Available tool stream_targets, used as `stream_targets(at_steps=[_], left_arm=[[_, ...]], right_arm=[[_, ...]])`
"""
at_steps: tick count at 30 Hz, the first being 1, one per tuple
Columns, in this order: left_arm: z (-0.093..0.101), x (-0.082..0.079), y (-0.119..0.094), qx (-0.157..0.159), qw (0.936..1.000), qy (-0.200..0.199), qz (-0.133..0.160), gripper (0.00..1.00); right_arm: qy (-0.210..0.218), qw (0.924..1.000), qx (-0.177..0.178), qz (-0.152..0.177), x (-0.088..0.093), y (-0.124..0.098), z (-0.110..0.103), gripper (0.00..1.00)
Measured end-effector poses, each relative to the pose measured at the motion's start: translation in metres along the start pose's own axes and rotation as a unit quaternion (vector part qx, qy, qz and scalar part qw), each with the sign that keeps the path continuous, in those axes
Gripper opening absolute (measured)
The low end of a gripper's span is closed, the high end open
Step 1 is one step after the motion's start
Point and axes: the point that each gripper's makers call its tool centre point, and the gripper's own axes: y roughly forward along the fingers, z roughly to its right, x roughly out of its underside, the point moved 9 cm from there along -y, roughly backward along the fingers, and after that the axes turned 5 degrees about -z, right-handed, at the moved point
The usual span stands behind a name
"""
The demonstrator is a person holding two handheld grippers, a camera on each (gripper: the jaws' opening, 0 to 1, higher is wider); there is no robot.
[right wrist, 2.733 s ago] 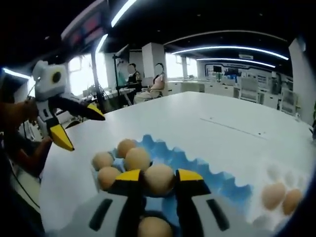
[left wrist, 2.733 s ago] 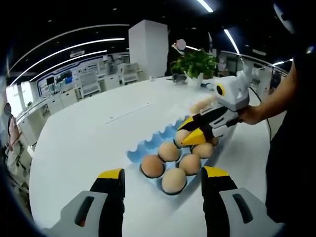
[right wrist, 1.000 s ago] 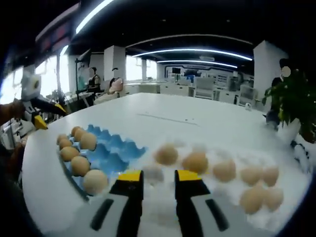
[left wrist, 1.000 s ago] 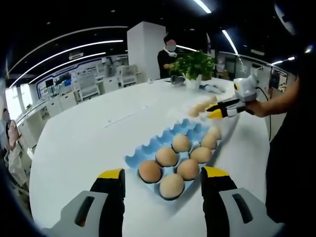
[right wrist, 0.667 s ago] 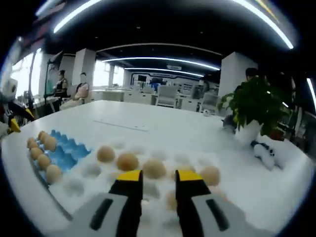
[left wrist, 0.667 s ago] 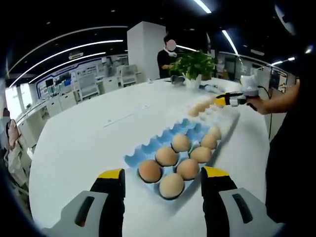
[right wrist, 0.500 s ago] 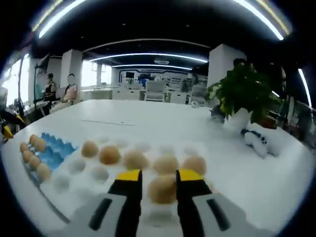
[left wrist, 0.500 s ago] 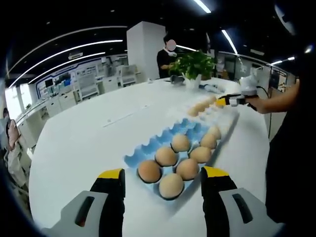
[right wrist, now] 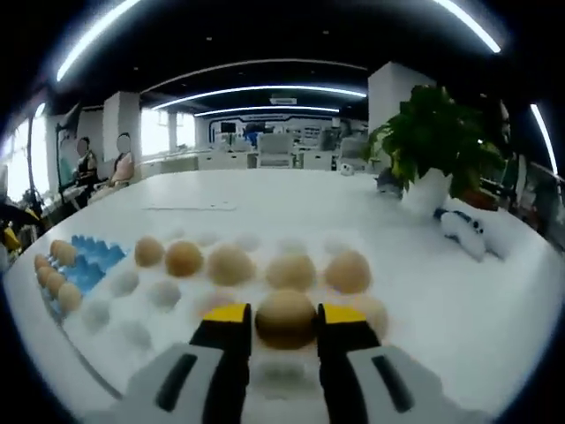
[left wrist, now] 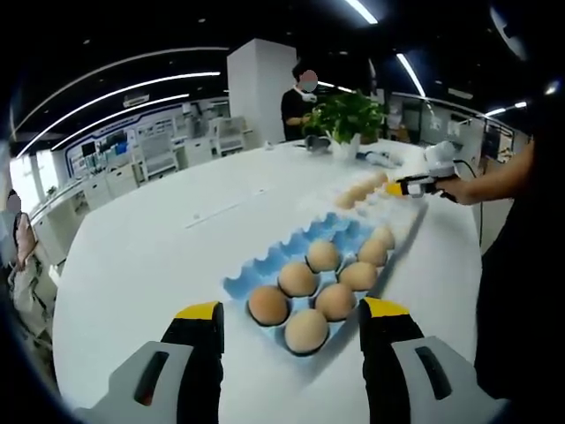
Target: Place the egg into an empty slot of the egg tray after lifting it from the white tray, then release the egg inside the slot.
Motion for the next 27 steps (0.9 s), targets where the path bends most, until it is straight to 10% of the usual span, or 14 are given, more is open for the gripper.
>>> stream_targets(at_steps=[27], left_arm=[[0.020,-0.012,-0.005,-0.033,0.9993,-0.017,-0.004,0.63]], right_arm=[[-0.010,0.9998,-0.014,-0.005,0.000,0.002,0.004,0.27]])
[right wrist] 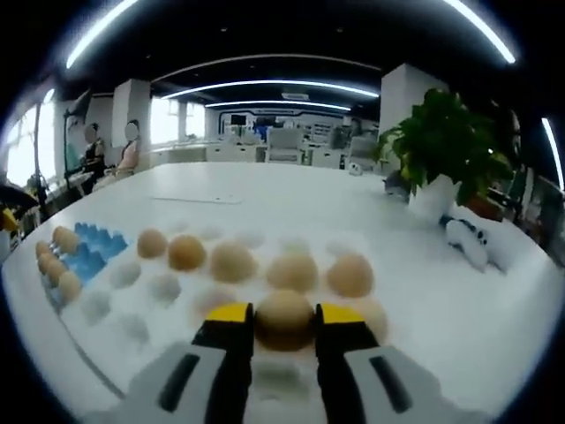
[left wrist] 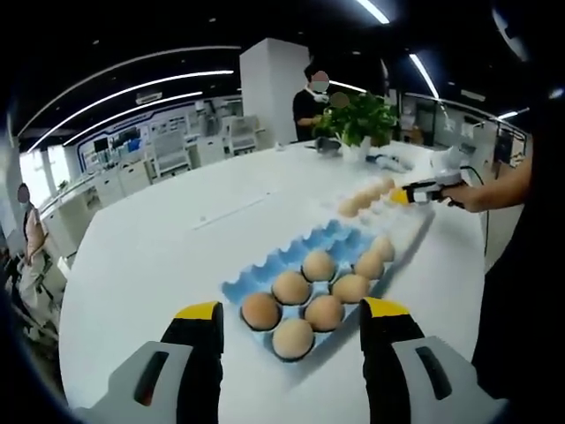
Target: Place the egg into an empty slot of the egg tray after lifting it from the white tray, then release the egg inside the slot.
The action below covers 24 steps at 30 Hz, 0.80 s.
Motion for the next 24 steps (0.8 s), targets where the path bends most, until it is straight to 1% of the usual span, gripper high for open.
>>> stream_targets(at_steps=[1,8,12,20,24], left_arm=[[-0.002,0.001,0.001,0.001,1.0000,0.001,-0.003,0.63],[-0.008,-0.001,0.000,0.003,1.0000,0.007,0.003,0.63],[-0.014,-0.001,0.003,0.003,1.0000,0.006,0.001,0.63],[-0.011,0.000,0.004,0.009,0.9999,0.008,0.003,0.63],[-0.011,0.001,0.004,0.009,0.9999,0.007,0.003,0.63]], right_arm=[[0.006,1.0000,0.003,0.003,0.000,0.000,0.000,0.27],[0.039,0.9991,0.004,0.015,0.001,-0.003,0.002,0.26],[0.039,0.9990,0.004,0.019,0.001,-0.004,0.001,0.26],[0.037,0.9992,0.000,0.019,-0.001,-0.005,0.001,0.26],[0.033,0.9990,-0.001,0.029,-0.005,-0.010,0.002,0.26]])
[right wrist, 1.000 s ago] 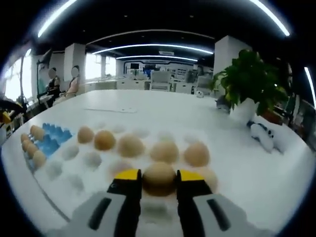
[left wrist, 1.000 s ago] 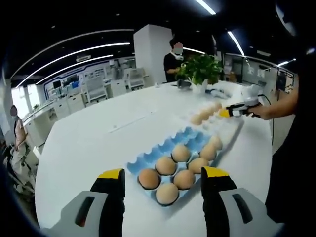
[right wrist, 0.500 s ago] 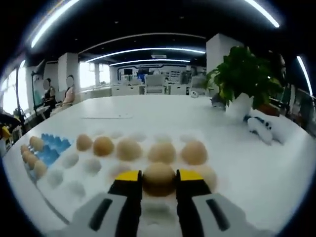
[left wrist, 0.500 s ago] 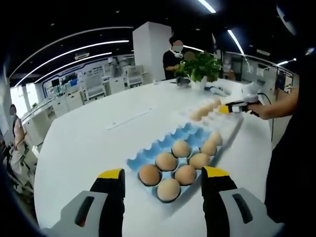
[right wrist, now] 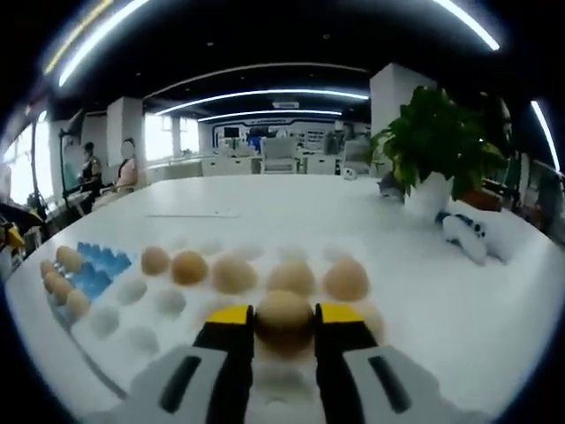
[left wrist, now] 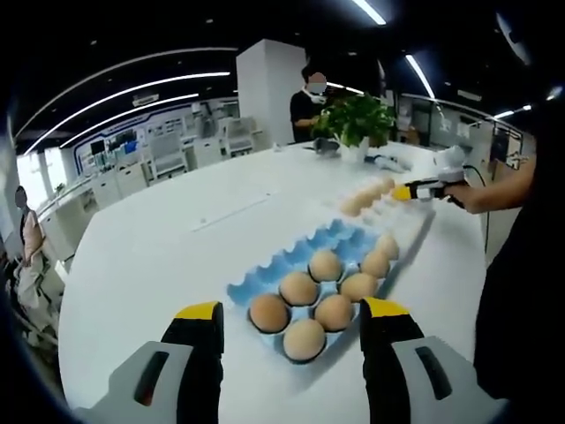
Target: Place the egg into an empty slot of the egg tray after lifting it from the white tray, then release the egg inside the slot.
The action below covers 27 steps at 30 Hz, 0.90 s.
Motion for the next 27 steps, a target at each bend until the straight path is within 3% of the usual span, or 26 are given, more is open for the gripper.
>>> stream_targets(at_steps=[15,27], left_arm=[[-0.001,0.000,0.004,0.009,1.0000,0.002,0.001,0.62],[-0.004,0.003,0.003,0.009,1.0000,0.000,-0.001,0.62]], right_arm=[[0.000,0.9991,-0.037,0.021,-0.015,-0.012,-0.025,0.26],[-0.019,0.9912,-0.127,0.028,-0.030,-0.003,-0.086,0.26]])
